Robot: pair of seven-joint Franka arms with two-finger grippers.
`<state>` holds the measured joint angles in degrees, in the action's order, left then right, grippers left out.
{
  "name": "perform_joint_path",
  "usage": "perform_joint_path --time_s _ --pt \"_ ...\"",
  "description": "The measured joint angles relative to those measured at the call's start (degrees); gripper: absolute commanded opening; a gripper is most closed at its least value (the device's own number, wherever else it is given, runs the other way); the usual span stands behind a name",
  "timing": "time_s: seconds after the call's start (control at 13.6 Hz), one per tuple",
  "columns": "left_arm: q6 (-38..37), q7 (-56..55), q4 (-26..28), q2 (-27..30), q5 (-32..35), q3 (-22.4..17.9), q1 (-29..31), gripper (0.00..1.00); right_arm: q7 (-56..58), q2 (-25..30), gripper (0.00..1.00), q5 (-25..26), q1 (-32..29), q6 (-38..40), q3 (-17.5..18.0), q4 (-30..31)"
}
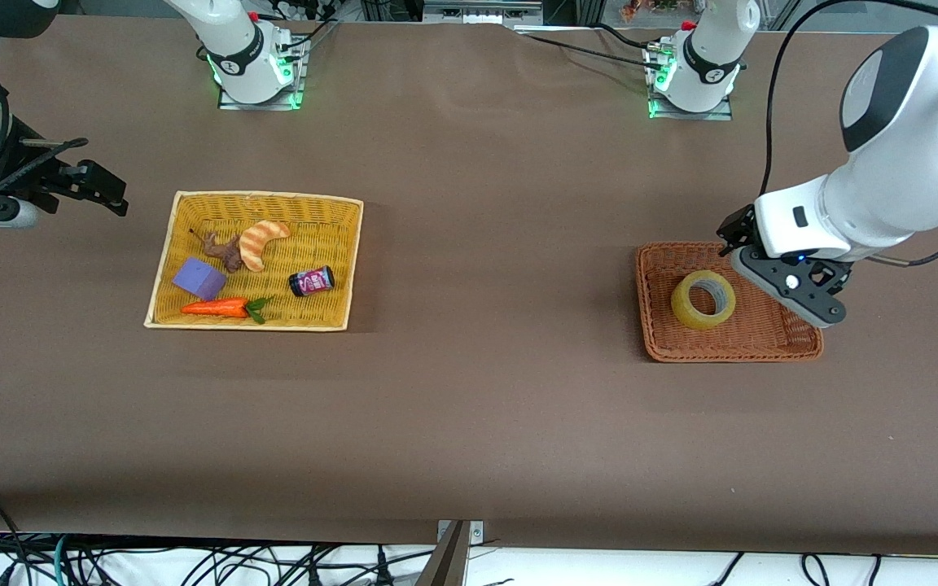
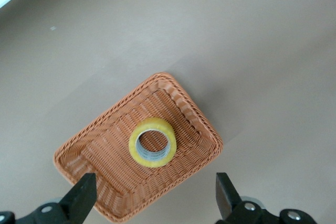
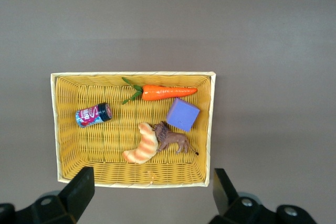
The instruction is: Transfer tape with both arms
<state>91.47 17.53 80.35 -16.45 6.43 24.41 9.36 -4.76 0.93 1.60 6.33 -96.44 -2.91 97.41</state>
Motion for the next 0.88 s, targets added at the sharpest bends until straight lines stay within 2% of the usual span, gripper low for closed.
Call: perform_joint_path --time_s 0.22,0.37,0.59,0.88 --pt "-0.1 -14.3 3.0 3.6 -4.9 -6.8 -2.2 1.00 0.0 0.0 1.00 0.0 0.0 0.0 0.0 0.0" --pt "3.0 -19.5 7.2 6.5 -6.2 -10.2 -3.3 1.00 0.0 0.0 1.00 0.0 0.0 0.0 0.0 0.0" --pt "5.3 -22.0 11.5 10.1 -6.6 -11.5 -4.0 1.00 0.0 0.0 1.00 0.0 0.0 0.0 0.0 -0.2" --pt "5.4 -23.0 12.2 11.7 -6.7 -11.6 -4.8 1.00 0.0 0.0 1.00 0.0 0.0 0.0 0.0 -0.4"
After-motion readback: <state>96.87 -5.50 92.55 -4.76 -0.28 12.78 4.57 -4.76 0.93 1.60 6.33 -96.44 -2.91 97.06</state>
